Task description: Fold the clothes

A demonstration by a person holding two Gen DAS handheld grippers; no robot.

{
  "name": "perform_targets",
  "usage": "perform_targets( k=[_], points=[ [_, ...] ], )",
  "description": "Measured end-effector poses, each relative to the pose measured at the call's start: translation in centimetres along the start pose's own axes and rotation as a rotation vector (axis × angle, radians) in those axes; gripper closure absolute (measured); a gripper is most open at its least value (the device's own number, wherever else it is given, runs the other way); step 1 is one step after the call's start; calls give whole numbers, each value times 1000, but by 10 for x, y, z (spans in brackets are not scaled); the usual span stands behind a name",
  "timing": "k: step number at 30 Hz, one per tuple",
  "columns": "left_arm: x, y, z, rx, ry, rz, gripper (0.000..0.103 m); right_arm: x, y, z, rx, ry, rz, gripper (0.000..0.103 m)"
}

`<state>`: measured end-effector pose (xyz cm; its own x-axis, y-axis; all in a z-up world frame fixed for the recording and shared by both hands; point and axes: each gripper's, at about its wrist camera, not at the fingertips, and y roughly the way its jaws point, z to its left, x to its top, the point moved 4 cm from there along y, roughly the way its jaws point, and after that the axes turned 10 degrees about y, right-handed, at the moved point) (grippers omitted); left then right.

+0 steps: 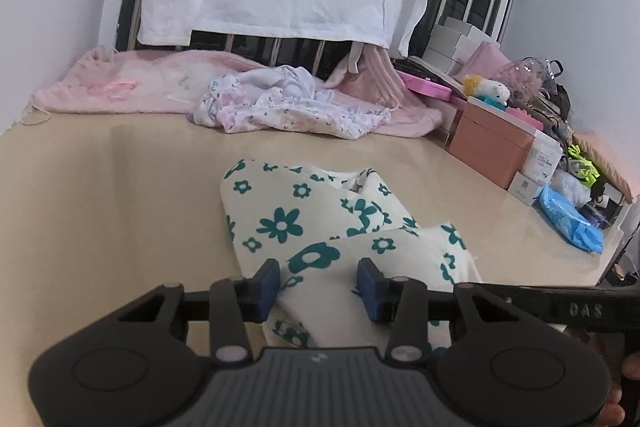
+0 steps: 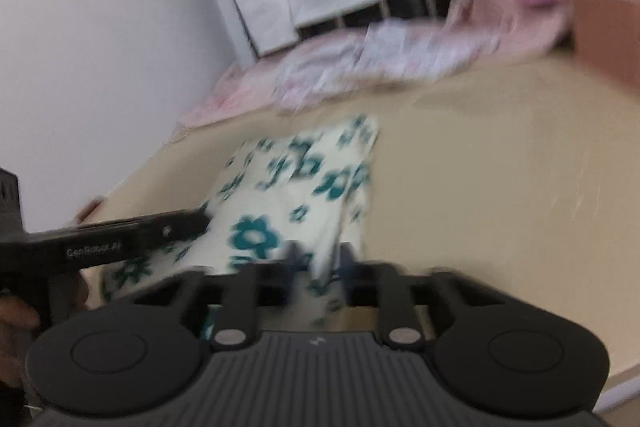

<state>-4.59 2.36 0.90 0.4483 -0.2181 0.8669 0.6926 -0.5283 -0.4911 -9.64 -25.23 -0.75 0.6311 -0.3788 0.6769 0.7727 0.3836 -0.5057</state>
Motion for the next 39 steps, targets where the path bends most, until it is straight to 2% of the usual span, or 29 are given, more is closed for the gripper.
perform_targets(
  k=[2,4,5,7,9,11,12,14,16,17,19,21,22,23,24,25,27,28,29,31,33,35,37,39],
  points=[
    [12,-8,11,32,8,-19,61,11,-3,-4,19,30,3,98],
    [28,-12,24,133,29,-26,61,30,-17,-5,5,-12,-66,94],
    [38,-7,29,160,55,-21,61,41,-20,-2,-13,-59,-99,85],
    [56,12,31,135,112,13,61,65,-16,6,-30,-166,-132,66],
    [70,47,30,77,155,71,59,89,9,19,-8,-239,-93,67],
    [72,86,32,89,157,180,77,110,49,33,11,-305,-23,69],
    [72,102,34,94,155,224,78,116,69,36,-4,-326,11,72],
    [69,116,37,94,139,261,76,121,103,37,-40,-350,97,87],
    [66,118,38,97,144,262,74,114,129,29,-98,-363,197,92],
    [65,118,38,98,146,261,74,112,136,24,-110,-362,219,92],
    [65,116,37,97,151,254,74,114,135,17,-85,-325,197,92],
    [72,98,40,85,139,202,76,120,122,16,-85,-271,161,89],
    [77,85,42,76,128,165,76,122,105,20,-67,-284,111,86],
    [80,70,43,55,128,124,73,122,85,24,-31,-315,62,74],
    [82,52,40,14,149,80,69,120,65,29,16,-364,27,64],
    [81,36,37,-25,182,42,62,112,45,33,77,-434,9,49],
    [72,2,27,-103,265,-26,51,94,5,41,203,-582,-12,40],
    [66,-13,20,-151,307,-46,45,80,-11,44,260,-663,0,32],
    [58,-24,12,-215,352,-49,39,66,-24,47,302,-733,11,22],
    [41,-40,-8,-324,454,-49,31,38,-47,53,378,-876,31,13],
    [24,-42,-27,-380,566,-37,30,13,-54,58,408,-1004,66,11],
    [10,-33,-40,-404,624,14,30,-6,-48,60,416,-1094,133,12],
    [0,-26,-46,-401,684,31,30,-18,-37,59,391,-1149,178,14],
    [-10,-20,-50,-386,743,32,29,-27,-29,58,366,-1206,220,28]
  ],
)
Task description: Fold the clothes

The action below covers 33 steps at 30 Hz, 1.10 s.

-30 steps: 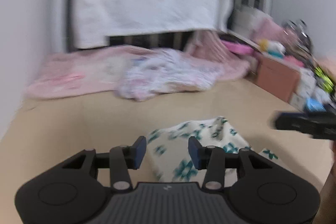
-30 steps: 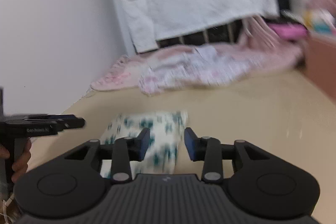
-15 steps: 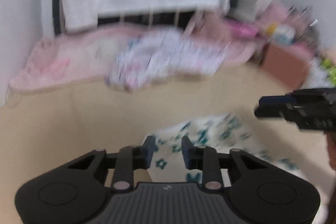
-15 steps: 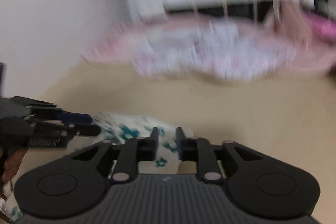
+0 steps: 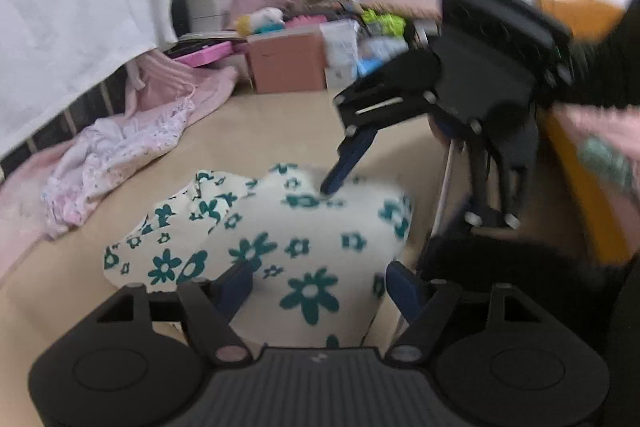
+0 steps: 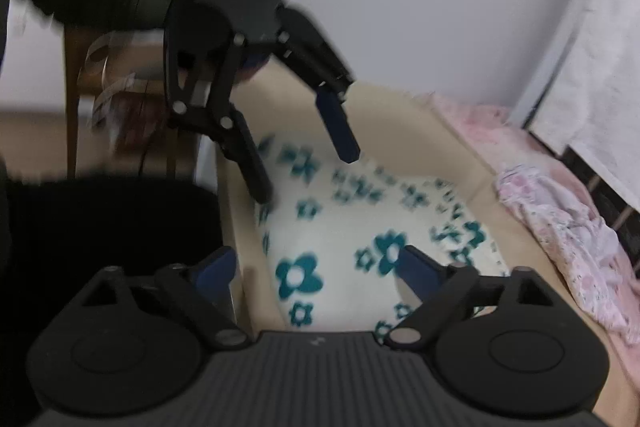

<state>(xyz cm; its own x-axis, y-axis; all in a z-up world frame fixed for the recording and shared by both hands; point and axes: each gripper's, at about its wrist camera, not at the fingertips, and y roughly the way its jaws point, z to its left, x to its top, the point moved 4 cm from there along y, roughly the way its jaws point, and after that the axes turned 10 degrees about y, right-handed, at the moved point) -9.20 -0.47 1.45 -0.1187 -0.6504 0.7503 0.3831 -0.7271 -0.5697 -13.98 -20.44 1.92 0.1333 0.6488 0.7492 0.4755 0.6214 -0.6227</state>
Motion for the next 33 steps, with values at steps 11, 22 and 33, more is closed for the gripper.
perform_targets(
  k=[11,22,33],
  points=[
    [-12,7,-25,106,128,20,17,-2,11,-19,84,171,31,77],
    [-8,0,-70,199,365,-22,62,-9,-19,-52,476,582,-3,79],
    [-13,-18,9,-158,-227,-76,73,-7,-39,-6,1,221,-139,0]
  ],
)
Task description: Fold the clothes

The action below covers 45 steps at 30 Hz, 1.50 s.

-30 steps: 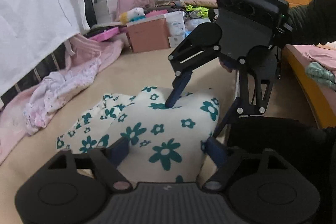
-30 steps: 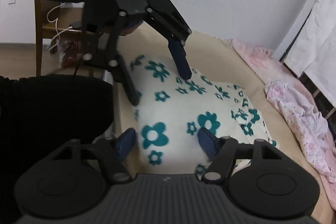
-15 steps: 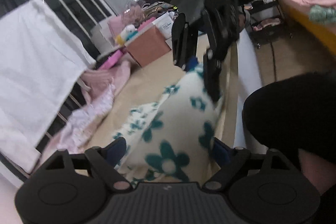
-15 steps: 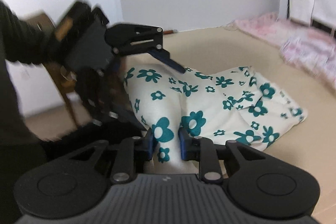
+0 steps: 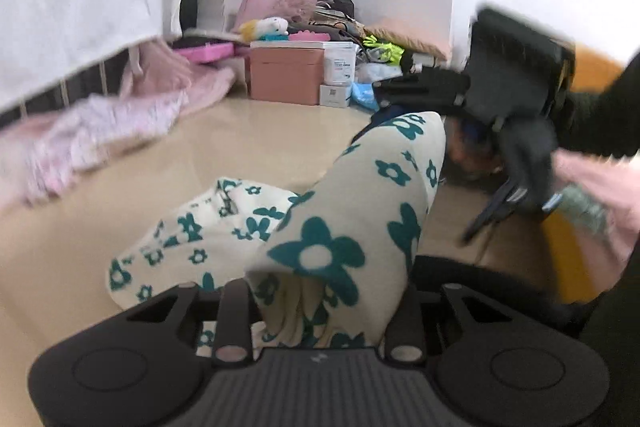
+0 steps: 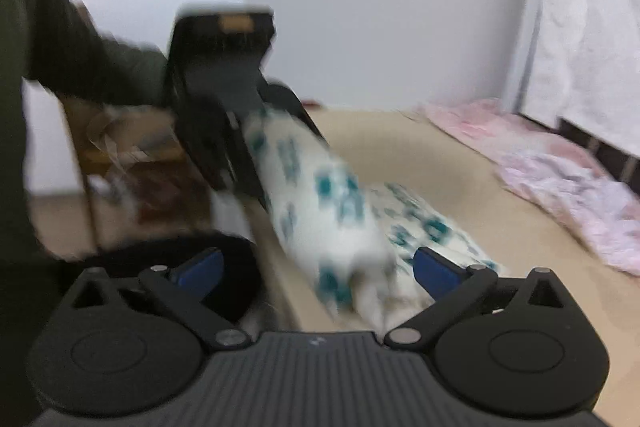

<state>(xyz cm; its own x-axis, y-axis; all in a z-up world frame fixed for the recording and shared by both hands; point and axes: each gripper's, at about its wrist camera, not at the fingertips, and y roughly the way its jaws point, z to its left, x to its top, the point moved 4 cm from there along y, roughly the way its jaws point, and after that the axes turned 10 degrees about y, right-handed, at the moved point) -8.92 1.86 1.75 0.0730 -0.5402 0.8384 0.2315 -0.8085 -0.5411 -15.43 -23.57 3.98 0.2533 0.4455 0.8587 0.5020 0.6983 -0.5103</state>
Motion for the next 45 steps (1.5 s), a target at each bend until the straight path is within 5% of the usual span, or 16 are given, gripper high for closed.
perform_targets(
  k=[4,7,10,12,16,24,27,31,33,35,41,43,45],
  points=[
    [0,-8,6,-114,-104,-3,73,-11,9,-2,-85,-76,-85,0],
    [-2,-13,6,-178,-157,15,73,-11,24,0,-17,-66,-82,5],
    [-4,-15,16,-229,-258,20,71,-11,41,-5,155,58,-11,46],
    [-4,-15,28,-247,-349,9,68,-11,47,-23,239,259,33,53],
    [-6,-13,62,-169,-589,-63,57,-14,54,-65,368,709,69,58],
    [-29,9,89,70,-846,-109,42,-39,68,-103,410,1144,34,65],
    [-23,7,86,128,-834,-110,40,-38,63,-103,353,1132,20,60],
    [-9,-19,75,369,-718,-76,29,-26,44,-98,207,1030,51,40],
    [-4,-32,72,472,-682,-89,27,-20,28,-96,51,952,36,28],
    [1,-28,71,475,-675,-104,27,-14,12,-96,-111,893,2,27],
    [16,24,62,486,-658,-36,37,-14,-6,-80,-387,908,-168,26],
    [14,33,62,509,-669,-13,37,-14,-4,-75,-419,898,-203,29],
    [9,38,63,504,-696,11,35,-13,-1,-72,-424,883,-233,44]
  ],
)
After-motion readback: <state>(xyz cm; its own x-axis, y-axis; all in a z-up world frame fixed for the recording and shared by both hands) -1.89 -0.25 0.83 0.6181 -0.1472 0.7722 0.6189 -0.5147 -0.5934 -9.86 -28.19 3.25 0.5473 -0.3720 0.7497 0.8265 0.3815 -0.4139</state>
